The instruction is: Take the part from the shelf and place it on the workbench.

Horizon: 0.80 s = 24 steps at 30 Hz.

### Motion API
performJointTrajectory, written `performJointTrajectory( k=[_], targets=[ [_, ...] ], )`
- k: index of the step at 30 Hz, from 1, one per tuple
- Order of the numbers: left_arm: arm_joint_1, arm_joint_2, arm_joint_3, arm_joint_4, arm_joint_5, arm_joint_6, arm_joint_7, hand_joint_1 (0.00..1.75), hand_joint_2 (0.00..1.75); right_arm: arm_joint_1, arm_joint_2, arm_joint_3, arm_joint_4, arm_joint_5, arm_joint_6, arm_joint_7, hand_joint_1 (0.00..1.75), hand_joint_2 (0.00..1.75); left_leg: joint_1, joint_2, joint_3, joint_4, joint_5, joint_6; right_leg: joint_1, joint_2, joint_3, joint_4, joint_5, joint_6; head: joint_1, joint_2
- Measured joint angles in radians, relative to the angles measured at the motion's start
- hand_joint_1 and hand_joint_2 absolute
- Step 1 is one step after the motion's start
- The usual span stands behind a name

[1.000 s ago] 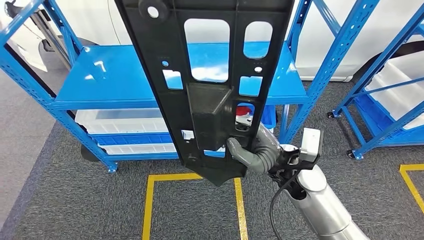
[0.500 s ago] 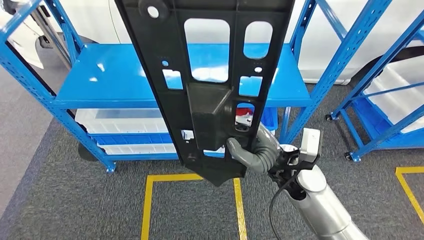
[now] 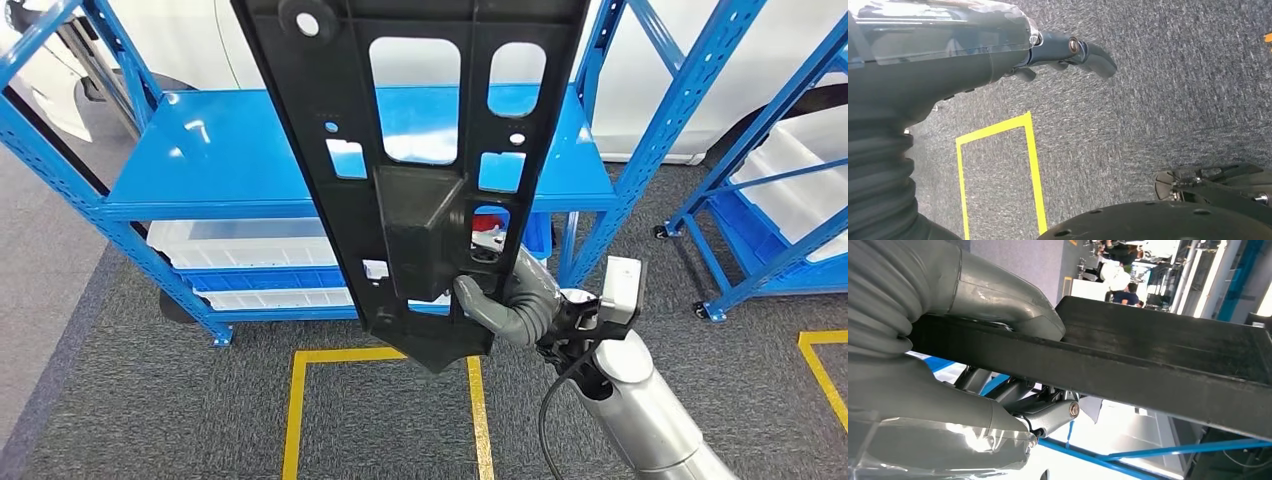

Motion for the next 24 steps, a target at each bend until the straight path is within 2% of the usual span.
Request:
performJointTrajectory(
  k=[1,3,4,5,6,8,9,10,13,15,16,18,19,20,21,23,24],
  targets=[
    [-0.001,0.0,0.0,0.0,0.0,0.0,0.0,0.0,1.75,0.0,0.0,0.0,0.0,0.0,0.0,0.0,1.75,1.75,0.0,0.001,-0.024,0.053,-0.031,-0.003,-0.001,-0.002,0.002,-0.002,0.001,-0.005,0.0,0.0],
    [-0.005,0.0,0.0,0.0,0.0,0.0,-0.001,0.0,1.75,0.0,0.0,0.0,0.0,0.0,0.0,0.0,1.75,1.75,0.002,0.001,-0.092,0.196,-0.094,-0.009,0.002,-0.004,0.002,-0.002,0.001,-0.009,0.0,0.0],
    [-0.007,0.0,0.0,0.0,0.0,0.0,-0.001,0.0,1.75,0.001,0.0,0.0,0.0,0.0,0.0,0.0,1.75,1.75,0.003,0.001,-0.117,0.247,-0.106,-0.011,0.003,-0.005,0.002,-0.002,0.0,-0.01,0.0,0.0],
    [-0.009,0.0,0.0,0.0,0.0,0.0,-0.002,0.0,1.75,0.001,0.0,0.0,0.0,0.0,0.0,0.0,1.75,1.75,0.003,0.001,-0.126,0.261,-0.097,-0.011,0.004,-0.005,0.004,-0.001,-0.001,-0.01,0.0,0.0],
    [-0.009,0.0,0.0,0.0,0.0,0.0,-0.001,0.0,1.75,0.001,0.0,0.0,0.0,0.0,0.0,0.0,1.75,1.75,0.003,0.001,-0.114,0.232,-0.067,-0.011,0.004,-0.004,0.006,0.0,-0.002,-0.01,0.0,0.0],
    [-0.005,0.001,0.0,0.0,0.0,0.0,0.0,0.0,1.75,0.001,0.0,0.0,0.0,0.0,0.0,0.0,1.75,1.75,0.004,0.002,-0.047,0.091,0.006,-0.006,0.005,-0.001,0.011,0.002,-0.008,-0.007,0.0,0.0],
    [-0.002,0.001,0.0,0.0,0.0,0.0,0.0,0.0,1.75,0.001,0.0,0.0,0.0,0.0,0.0,0.0,1.75,1.75,0.003,0.003,-0.016,0.028,0.03,-0.001,0.006,0.001,0.011,0.003,-0.011,-0.004,0.0,0.0],
    [-0.001,0.001,0.0,0.0,0.0,0.0,0.0,0.0,1.75,0.001,0.0,0.0,0.0,0.0,0.0,0.0,1.75,1.75,0.002,0.003,0.004,-0.013,0.04,0.004,0.008,0.002,0.011,0.005,-0.013,0.0,0.0,0.0],
    [0.0,0.001,0.0,0.0,0.0,0.0,0.0,0.0,1.75,0.001,0.0,0.0,0.0,0.0,0.0,0.0,1.75,1.75,0.002,0.002,0.01,-0.035,0.039,0.019,0.01,0.003,0.009,0.009,-0.015,0.016,0.0,0.0],
    [0.0,0.0,0.0,0.0,0.0,0.0,0.0,0.0,1.75,-0.001,0.0,0.0,0.0,0.0,0.0,0.0,1.75,1.75,0.006,0.002,0.01,-0.042,0.042,0.031,0.009,0.002,-0.004,0.041,-0.041,0.027,0.0,0.0],
    [0.0,-0.001,0.0,0.0,0.0,0.0,0.0,0.0,1.75,-0.001,0.0,0.0,0.0,0.0,0.0,0.0,1.75,1.75,0.008,0.004,0.011,-0.045,0.043,0.035,0.008,0.001,-0.024,0.085,-0.069,0.031,0.0,0.0],
    [0.0,-0.001,0.0,0.0,0.0,0.0,0.0,0.0,1.75,0.001,0.0,0.0,0.0,0.0,0.0,0.0,1.75,1.75,0.007,0.005,0.009,-0.045,0.044,0.039,0.005,0.0,-0.087,0.219,-0.135,0.037,0.0,0.0],
    [0.0,-0.001,0.0,0.0,0.0,0.0,0.0,0.0,1.75,0.002,0.0,0.0,0.0,0.0,0.0,0.0,1.75,1.75,0.007,0.005,0.008,-0.045,0.044,0.04,0.004,0.0,-0.115,0.276,-0.152,0.039,0.0,0.0],
    [0.0,-0.001,0.0,0.0,0.0,0.0,0.0,0.0,1.75,0.003,0.0,0.0,0.0,0.0,0.0,0.0,1.75,1.75,0.006,0.004,0.007,-0.044,0.044,0.04,0.003,0.0,-0.128,0.301,-0.149,0.04,0.0,0.0],
    [0.0,-0.001,0.0,0.0,0.0,0.0,0.0,0.0,1.75,0.003,0.0,0.0,0.0,0.0,0.0,0.0,1.75,1.75,0.006,0.004,0.007,-0.043,0.043,0.04,0.002,-0.001,-0.122,0.286,-0.127,0.04,0.0,0.0],
    [0.0,-0.001,0.0,0.0,0.0,0.0,0.0,0.0,1.75,0.002,0.0,0.0,0.0,0.0,0.0,0.0,1.75,1.75,0.006,0.002,0.009,-0.041,0.042,0.037,0.001,-0.001,-0.059,0.155,-0.055,0.035,0.0,0.0],
    [0.0,-0.001,0.0,0.0,0.0,0.0,0.0,0.0,1.75,0.001,0.0,0.0,0.0,0.0,0.0,0.0,1.75,1.75,0.005,0.001,0.009,-0.039,0.041,0.034,0.003,-0.001,-0.026,0.088,-0.029,0.032,0.0,0.0]
  ],
)
